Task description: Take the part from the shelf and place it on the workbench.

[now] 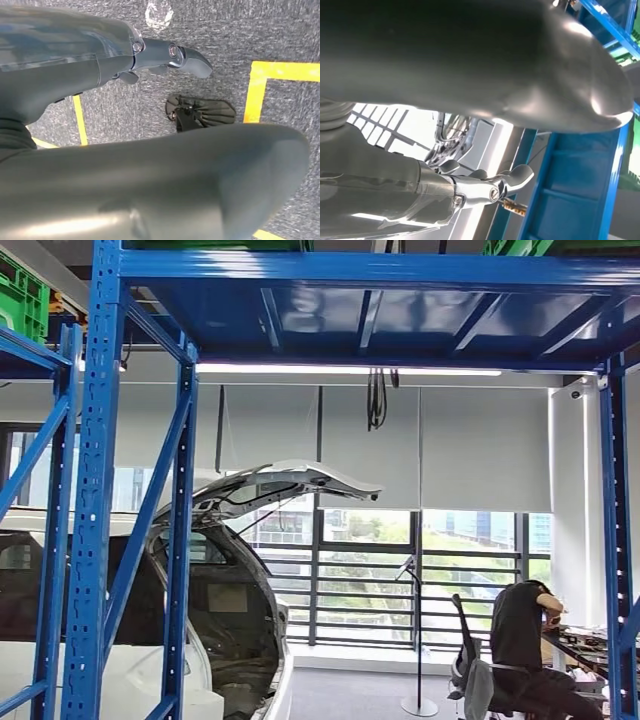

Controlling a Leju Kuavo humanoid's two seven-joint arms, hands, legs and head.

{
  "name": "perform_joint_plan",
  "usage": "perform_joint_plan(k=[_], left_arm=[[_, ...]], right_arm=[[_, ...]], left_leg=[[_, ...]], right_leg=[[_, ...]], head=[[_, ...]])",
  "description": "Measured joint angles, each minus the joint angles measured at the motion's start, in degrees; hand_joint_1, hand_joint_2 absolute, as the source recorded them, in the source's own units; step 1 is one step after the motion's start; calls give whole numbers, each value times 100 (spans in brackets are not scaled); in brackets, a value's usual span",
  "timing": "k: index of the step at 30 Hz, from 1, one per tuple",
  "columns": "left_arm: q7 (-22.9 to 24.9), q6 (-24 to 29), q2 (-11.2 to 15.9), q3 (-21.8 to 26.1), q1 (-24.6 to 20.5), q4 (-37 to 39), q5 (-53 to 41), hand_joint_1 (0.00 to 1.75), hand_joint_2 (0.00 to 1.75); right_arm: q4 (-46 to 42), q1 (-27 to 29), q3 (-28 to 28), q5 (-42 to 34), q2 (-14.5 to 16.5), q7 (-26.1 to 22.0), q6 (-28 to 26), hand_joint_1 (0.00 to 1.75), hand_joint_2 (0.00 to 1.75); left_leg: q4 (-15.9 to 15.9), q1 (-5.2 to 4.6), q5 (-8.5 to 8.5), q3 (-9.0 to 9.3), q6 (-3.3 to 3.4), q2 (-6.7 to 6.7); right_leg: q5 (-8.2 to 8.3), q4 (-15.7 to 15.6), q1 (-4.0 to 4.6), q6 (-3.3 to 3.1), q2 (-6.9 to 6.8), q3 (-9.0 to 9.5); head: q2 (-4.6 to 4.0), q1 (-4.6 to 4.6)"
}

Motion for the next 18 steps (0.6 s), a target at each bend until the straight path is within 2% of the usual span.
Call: perform_joint_plan(k=[3, 5, 6, 8, 9, 10, 11, 13, 14, 15, 18], left_arm=[[-2, -15, 2, -6, -9, 3, -57, 0, 0], [-2, -19, 2, -18, -26, 3, -122, 0, 0], [-2, -19, 2, -26, -32, 4, -148, 0, 0], [-1, -19, 2, -38, -28, 4, -181, 0, 0], [-1, -19, 2, -42, -22, 5, -191, 0, 0], [0, -18, 2, -44, -19, 5, -200, 0, 0], [1, -16, 2, -46, -20, 5, -204, 0, 0], [-1, -13, 4, -48, -27, 5, -208, 0, 0], [-4, -12, 5, -49, -32, 5, -208, 0, 0], [-8, -12, 6, -50, -36, 5, -207, 0, 0], [-36, -12, 8, -50, -32, 5, -193, 0, 0]], right_arm=[[-7, 8, -3, -3, -9, 1, -62, 0, 0], [-30, 24, -20, -31, -37, -1, -138, 0, 0], [-43, 36, -35, -57, -55, -1, -173, 0, 0], [-56, 70, -71, -107, -87, -1, -207, 0, 0], [-56, 89, -86, -119, -98, -1, -212, 0, 0], [-56, 102, -97, -121, -107, -1, -214, 0, 0], [-56, 109, -104, -114, -113, -1, -214, 0, 0], [-55, 110, -105, -81, -116, -1, -213, 0, 0], [-55, 104, -104, -56, -117, -1, -208, 0, 0], [-54, 95, -103, -29, -116, 0, -201, 0, 0], [-54, 56, -89, 48, -114, 0, -154, 0, 0]], left_leg=[[-25, -1, -30, 13, -90, 15], [199, -4, -185, -67, -135, 18], [488, -1, -335, -203, -152, 17], [1259, 4, -636, -610, -183, 17], [1522, 7, -677, -771, -195, 17], [1585, 9, -600, -844, -200, 17], [1420, 11, -407, -810, -199, 17], [711, 12, 66, -544, -173, 16], [389, 8, 194, -413, -148, 15], [195, 0, 239, -334, -123, 14], [75, -14, 190, -282, -37, 9]], right_leg=[[-46, -136, 5, -68, 11, 47], [-44, -200, -30, -125, 6, 109], [-52, -220, -44, -150, -1, 141], [-86, -224, -43, -181, -3, 180], [-107, -223, -43, -185, 1, 206], [-133, -221, -42, -184, 11, 239], [-165, -218, -43, -175, 22, 284], [-248, -206, -38, -138, 39, 381], [-288, -192, -29, -107, 48, 409], [-315, -187, -21, -78, 53, 420], [-354, -212, -23, 12, 56, 437]], head=[[1, -2], [-1, -2], [-1, -1], [-1, 0], [-1, 0], [-1, 0], [-1, 0], [-1, -1], [-1, -2], [0, -2], [0, 2]])
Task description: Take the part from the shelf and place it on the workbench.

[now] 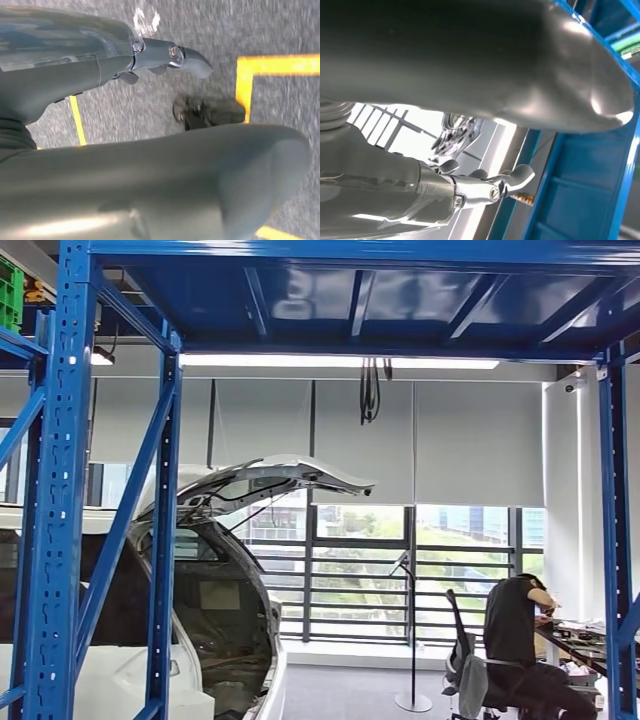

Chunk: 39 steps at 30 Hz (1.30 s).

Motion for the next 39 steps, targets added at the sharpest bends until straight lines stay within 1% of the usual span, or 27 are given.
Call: perform_joint_plan(k=[2, 3, 5, 6, 7, 8, 10, 11, 12, 14, 16, 17, 19, 21, 22, 23, 25, 26, 27, 29, 32, 33, 34, 36, 37, 38, 39], left_arm=[[-25, -1, 7, 0, -3, 0, 15, 0, 0], [-36, -2, 10, 1, -9, 0, 25, 0, 0], [-48, -4, 13, 2, -13, 0, 42, 0, 0], [-52, -5, 14, 2, -8, 0, 49, 0, 0], [-55, -5, 15, 2, -2, 0, 52, 0, 0], [-57, -5, 16, 3, 3, 0, 55, 0, 0], [-62, -4, 17, 4, 5, 1, 61, 0, 0], [-66, -4, 18, 4, 1, 1, 63, 0, 0], [-69, -4, 20, 4, -3, 1, 64, 0, 0], [-73, -4, 23, 4, -6, 1, 64, 0, 0], [-75, -4, 30, 4, -11, 1, 64, 0, 0], [-78, -4, 35, 4, -17, 0, 65, 0, 0], [-83, -4, 45, 4, -23, 1, 68, 0, 0], [-84, -4, 51, 5, -4, 1, 73, 0, 0], [-84, -4, 55, 5, 11, 1, 76, 0, 0], [-84, -4, 59, 6, 22, 1, 79, 0, 0], [-86, -2, 71, 10, 31, 0, 84, 0, 0], [-88, 0, 77, 14, 30, 1, 89, 0, 0], [-90, 1, 82, 19, 26, 1, 93, 0, 0], [-95, 2, 85, 26, 25, 1, 99, 0, 0], [-99, 9, 86, 32, 31, 0, 106, 0, 0], [-100, 13, 87, 34, 27, 1, 109, 0, 0], [-101, 16, 89, 36, 23, 1, 113, 0, 0], [-100, 16, 90, 40, 26, 2, 114, 0, 0], [-99, 17, 90, 42, 32, 2, 114, 0, 0], [-99, 17, 90, 43, 38, 2, 114, 0, 0], [-99, 19, 90, 43, 41, 2, 114, 0, 0]], right_arm=[[1, -46, 14, 39, 3, -1, 39, 0, 0], [2, -70, 22, 53, 5, -1, 52, 0, 0], [13, -98, 42, 64, 12, -1, 66, 0, 0], [20, -100, 53, 66, 17, -1, 67, 0, 0], [26, -100, 64, 67, 23, -1, 68, 0, 0], [31, -103, 73, 66, 27, -1, 68, 0, 0], [32, -123, 88, 61, 32, -1, 68, 0, 0], [32, -136, 93, 58, 34, 0, 68, 0, 0], [32, -151, 98, 53, 35, 0, 68, 0, 0], [30, -167, 104, 48, 38, 1, 65, 0, 0], [22, -170, 112, 47, 45, 1, 61, 0, 0], [18, -174, 119, 47, 51, 0, 60, 0, 0], [13, -179, 136, 39, 73, -1, 61, 0, 0], [20, -170, 148, 16, 98, -1, 86, 0, 0], [27, -161, 151, 0, 113, -1, 112, 0, 0], [37, -151, 154, -14, 127, -1, 143, 0, 0], [61, -131, 154, -37, 156, -1, 221, 0, 0], [79, -123, 154, -45, 170, -1, 266, 0, 0], [102, -111, 151, -54, 185, -1, 314, 0, 0], [148, -85, 146, -61, 216, 1, 383, 0, 0], [181, -69, 128, -48, 262, 1, 439, 0, 0], [189, -67, 115, -37, 276, 0, 462, 0, 0], [197, -61, 102, -29, 292, -1, 488, 0, 0], [221, -44, 79, -17, 320, -1, 536, 0, 0], [233, -32, 70, -15, 332, -1, 556, 0, 0], [245, -23, 61, -13, 344, -1, 573, 0, 0], [253, -17, 51, -13, 354, -1, 589, 0, 0]], left_leg=[[-35, 25, -8, 39, 56, -1], [-47, 37, -16, 63, 82, 0], [-52, 39, -54, 101, 115, 1], [-52, 38, -78, 128, 122, 0], [-52, 37, -107, 165, 122, -4], [-52, 36, -140, 213, 119, -10], [-57, 34, -218, 330, 94, -24], [-61, 27, -253, 372, 69, -31], [-66, 22, -280, 395, 39, -35], [-98, 18, -303, 408, -25, -33], [-106, 18, -343, 433, -81, -24], [-9, 14, -409, 401, -103, -22], [540, 15, -661, 125, -134, -21], [1266, 19, -879, -315, -160, -21], [1448, 19, -857, -464, -168, -21], [1411, 19, -718, -510, -168, -21], [785, 17, -212, -327, -142, -20], [444, 8, -19, -194, -114, -19], [192, -3, 81, -89, -81, -18], [34, -31, 55, -11, -20, -23], [-48, 2, 27, 52, 53, -29], [-73, 23, 19, 86, 78, -27], [-84, 32, 4, 115, 98, -25], [-88, 36, -43, 160, 120, -22], [-88, 37, -73, 192, 120, -22], [-87, 39, -105, 234, 115, -24], [-87, 41, -143, 290, 106, -29]], right_leg=[[-118, 170, -10, 62, -18, -59], [-243, 428, -17, 91, -28, -187], [-530, 1218, -31, 134, -39, -628], [-591, 1543, -37, 145, -40, -837], [-540, 1682, -39, 149, -41, -963], [-368, 1591, -39, 145, -41, -980], [145, 897, -31, 102, -43, -751], [320, 553, -15, 70, -48, -623], [396, 309, 2, 32, -52, -528], [354, 169, 33, -28, -49, -476], [337, 98, 13, -89, -44, -426], [334, 60, -2, -121, -49, -390], [311, 15, -20, -176, -65, -320], [262, 15, -18, -205, -67, -267], [231, 16, -17, -207, -60, -230], [195, 16, -16, -204, -51, -181], [109, 17, -16, -178, -39, -57], [63, 22, -6, -153, -36, -5], [26, 26, -1, -124, -32, 26], [-16, 12, 6, -59, -27, 47], [-98, 66, -3, 41, -34, 60], [-198, 256, -7, 77, -38, -22], [-339, 578, -18, 108, -43, -188], [-608, 1384, -37, 152, -45, -669], [-622, 1638, -43, 164, -45, -858], [-509, 1669, -46, 170, -46, -941], [-282, 1460, -46, 167, -46, -906]], head=[[-1, -1], [-1, -1], [-1, -2], [-1, -2], [-1, -2], [-1, -2], [-1, -2], [-1, -3], [1, -3], [2, -3], [2, -1], [2, 0], [2, 1], [1, 1], [0, 1], [-1, 1], [-1, 1], [-1, 1], [-1, 0], [0, 0], [0, 1], [0, 0], [0, -1], [-1, -2], [-1, -2], [-1, -2], [-1, -2]])
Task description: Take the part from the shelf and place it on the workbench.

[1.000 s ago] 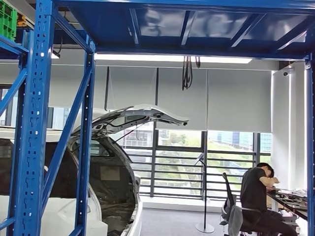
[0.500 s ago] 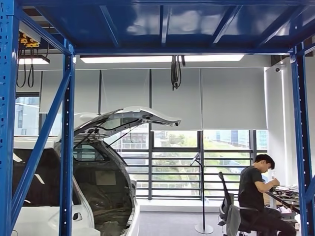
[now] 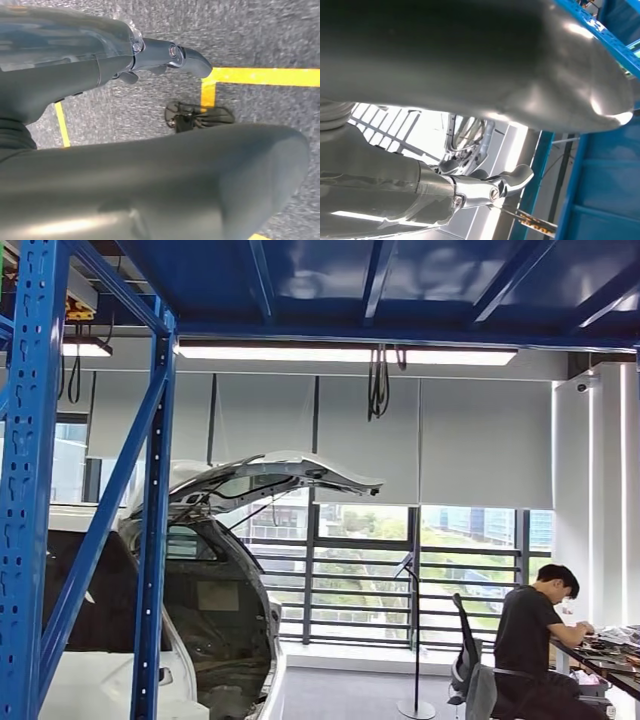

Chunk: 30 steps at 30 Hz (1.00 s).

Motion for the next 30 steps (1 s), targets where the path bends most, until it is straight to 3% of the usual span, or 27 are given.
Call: perform_joint_plan(k=[2, 3, 4, 7, 11, 13, 15, 16, 17, 19, 21, 23, 26, 28, 30], left_arm=[[0, 0, 0, 2, -1, 0, 1, 0, 0], [1, -1, 0, 3, -5, 1, 1, 0, 0], [1, -1, 0, 5, -8, 1, 2, 0, 0], [1, -1, 0, 9, -12, 1, 3, 0, 0], [1, -1, 0, 9, -20, 1, 4, 0, 0], [-4, -1, 0, 10, -23, 1, 3, 0, 0], [-8, -1, 0, 13, -6, 1, 3, 0, 0], [-8, -1, 0, 13, 7, 1, 2, 0, 0], [-8, -1, 0, 14, 15, 1, 2, 0, 0], [-8, -1, 3, 14, 16, 1, 4, 0, 0], [-8, 1, 7, 17, 9, 1, 10, 0, 0], [-8, 1, 9, 21, 6, 1, 23, 0, 0], [-11, 7, 8, 32, 8, 1, 60, 0, 0], [-15, 15, 8, 55, 0, 1, 80, 0, 0], [-15, 16, 7, 81, 5, 1, 105, 0, 0]], right_arm=[[10, 2, -28, -2, 16, 0, 26, 0, 0], [16, 1, -44, 1, 24, 1, 38, 0, 0], [25, 2, -59, 5, 35, 1, 54, 0, 0], [44, 21, -92, 37, 76, 2, 114, 0, 0], [44, 27, -103, 51, 98, 2, 139, 0, 0], [53, 30, -106, 64, 131, 1, 149, 0, 0], [69, 46, -108, 86, 170, 0, 157, 0, 0], [77, 56, -108, 95, 182, 0, 157, 0, 0], [83, 64, -108, 106, 192, 0, 154, 0, 0], [92, 73, -111, 133, 208, 0, 146, 0, 0], [109, 85, -116, 163, 216, 2, 144, 0, 0], [135, 108, -127, 182, 229, 11, 163, 0, 0], [182, 124, -168, 190, 251, 154, 235, 0, 0], [244, 131, -209, 152, 253, 332, 307, 0, 0], [336, 147, -239, 50, 253, 530, 398, 0, 0]], left_leg=[[-4, -2, -85, 110, -40, -11], [-5, -5, -119, 141, -69, -14], [-11, -9, -142, 151, -100, -14], [-67, -10, -170, 178, -193, -1], [-86, -7, -199, 211, -233, 4], [583, -2, -468, -140, -253, 5], [1466, -2, -715, -670, -276, 5], [1556, -2, -641, -782, -276, 5], [1418, -3, -447, -783, -268, 5], [733, -16, 43, -562, -223, 5], [208, -44, 246, -350, -165, 7], [96, -71, 198, -295, -116, 8], [22, -25, 175, -222, -38, 7], [-9, -2, 141, -158, 2, 9], [-9, 3, 81, -100, 13, 9]], right_leg=[[509, -764, 11, -33, -7, 256], [642, -1076, 26, -68, -9, 371], [682, -1246, 42, -106, -11, 429], [619, -1334, 65, -219, 5, 456], [622, -1388, 36, -269, 5, 500], [582, -1414, 28, -327, -11, 572], [504, -1430, 33, -382, -16, 673], [468, -1430, 36, -382, -7, 719], [427, -1429, 37, -376, 2, 778], [332, -1431, 39, -347, 12, 912], [250, -1430, 50, -288, 20, 990], [214, -1457, 51, -221, 23, 1015], [96, -1325, 42, -124, 9, 995], [-165, -719, 25, -66, 3, 682], [-367, 29, 3, -28, 2, 203]], head=[[0, 1], [2, -2], [4, -4], [5, -8], [4, -7], [3, -7], [2, -7], [2, -7], [1, -8], [0, -8], [1, -8], [1, -8], [1, -8], [1, -8], [0, -9]])
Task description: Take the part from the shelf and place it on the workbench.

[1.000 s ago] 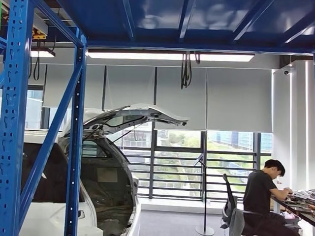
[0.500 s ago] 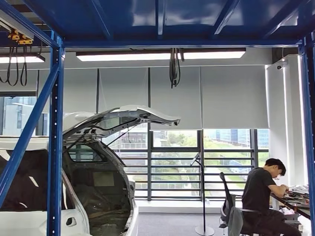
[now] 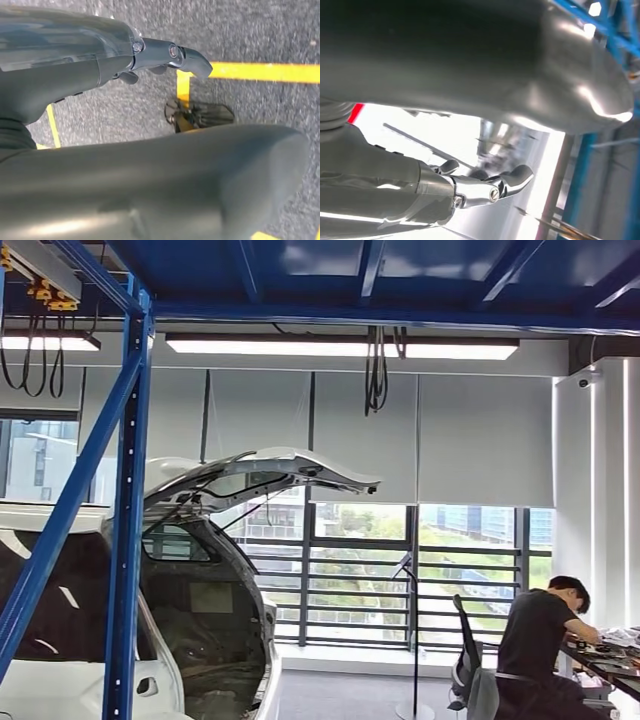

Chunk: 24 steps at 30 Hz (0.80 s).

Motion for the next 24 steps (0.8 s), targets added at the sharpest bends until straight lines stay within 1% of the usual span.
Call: perform_joint_plan(k=[1, 2, 3, 4, 5, 6, 8, 9, 12, 14, 16, 18, 22, 24], left_arm=[[0, 0, -1, 13, 8, 0, 11, 0, 0], [0, 0, -1, 27, 15, 0, 17, 0, 0], [0, 0, -1, 40, 20, 0, 22, 0, 0], [-1, 0, -1, 52, 22, 0, 28, 0, 0], [-1, 0, -1, 64, 18, 0, 41, 0, 0], [-2, 0, -2, 74, 14, 0, 54, 0, 0], [-1, 0, -6, 87, 8, 1, 79, 0, 0], [-1, 0, -8, 92, 9, 2, 91, 0, 0], [-12, -2, -13, 132, 6, 2, 148, 0, 0], [-26, -10, -14, 168, 5, 2, 180, 0, 0], [-44, -27, -14, 197, 3, 2, 202, 0, 0], [-60, -43, -14, 219, -4, 2, 224, 0, 0], [-80, -57, -19, 250, -7, 6, 269, 0, 0], [-81, -73, -22, 258, -7, 10, 285, 0, 0]], right_arm=[[45, 5, -9, -55, -1, 80, 41, 0, 0], [84, 7, -18, -108, -1, 146, 73, 0, 0], [115, 5, -27, -151, -2, 199, 97, 0, 0], [140, 2, -38, -191, -3, 248, 121, 0, 0], [170, -5, -50, -231, -3, 297, 142, 0, 0], [199, -12, -63, -265, -4, 347, 158, 0, 0], [241, -24, -81, -277, -4, 424, 172, 0, 0], [247, -28, -84, -254, -4, 474, 175, 0, 0], [269, -22, -83, -161, -44, 669, 213, 0, 0], [299, -4, -75, -82, -141, 767, 222, 0, 0], [348, 4, -60, 10, -287, 837, 222, 0, 0], [424, -2, -42, 87, -461, 949, 246, 0, 0], [629, -60, 50, 111, -971, 1351, 385, 0, 0], [719, -105, 85, 72, -1296, 1578, 450, 0, 87]], left_leg=[[0, 4, -37, 44, -4, -2], [0, 8, -80, 102, -13, -6], [1, 14, -129, 172, -28, -12], [-3, 18, -181, 240, -50, -18], [-4, 14, -226, 294, -77, -23], [-7, 10, -258, 321, -108, -25], [-32, 0, -284, 334, -158, -19], [-49, 0, -276, 337, -158, -14], [-84, -10, -247, 367, -122, -9], [-112, -11, -245, 388, -119, -9], [-152, -10, -250, 411, -125, -8], [-194, -7, -266, 429, -146, -8], [-215, -7, -276, 439, -166, -9], [-215, -11, -278, 441, -175, -9]], right_leg=[[52, 162, -7, 12, -1, -156], [231, 89, -11, 19, -2, -203], [511, -205, -14, 18, -3, -142], [787, -583, -14, 10, -6, -24], [983, -911, 0, -8, -8, 88], [1067, -1147, 15, -42, -11, 172], [1031, -1290, 43, -110, -4, 216], [1014, -1330, 39, -133, 1, 226], [1013, -1372, 24, -146, 9, 243], [990, -1373, 27, -170, 9, 251], [974, -1373, 33, -192, 8, 256], [966, -1372, 38, -205, 6, 255], [962, -1371, 40, -211, 0, 260], [962, -1372, 38, -210, 0, 268]], head=[[0, 0], [0, 0], [0, 0], [0, 1], [0, -1], [3, -2], [5, -4], [6, -4], [4, -2], [3, -2], [2, -2], [2, -2], [0, -2], [0, -2]])
